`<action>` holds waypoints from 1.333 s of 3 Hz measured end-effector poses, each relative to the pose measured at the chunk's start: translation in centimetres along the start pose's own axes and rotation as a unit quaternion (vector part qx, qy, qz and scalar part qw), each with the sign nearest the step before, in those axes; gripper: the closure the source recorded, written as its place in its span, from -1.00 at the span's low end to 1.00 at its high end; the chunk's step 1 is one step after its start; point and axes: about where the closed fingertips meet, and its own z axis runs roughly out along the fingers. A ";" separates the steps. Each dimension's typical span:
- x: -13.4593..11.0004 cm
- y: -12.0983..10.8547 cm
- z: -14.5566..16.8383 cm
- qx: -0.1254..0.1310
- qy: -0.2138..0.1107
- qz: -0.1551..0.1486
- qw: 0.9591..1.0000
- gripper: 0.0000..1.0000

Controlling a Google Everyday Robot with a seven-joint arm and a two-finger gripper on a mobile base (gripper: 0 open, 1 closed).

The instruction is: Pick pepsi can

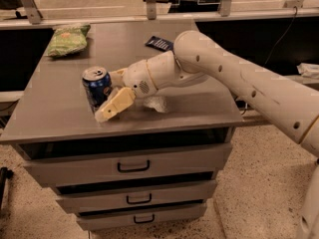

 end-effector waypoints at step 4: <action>-4.4 -0.1 -1.4 0.012 -0.042 -0.038 0.998 0.56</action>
Offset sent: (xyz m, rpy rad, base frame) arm -0.0047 0.0067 0.0142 0.0529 -0.0076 -0.0040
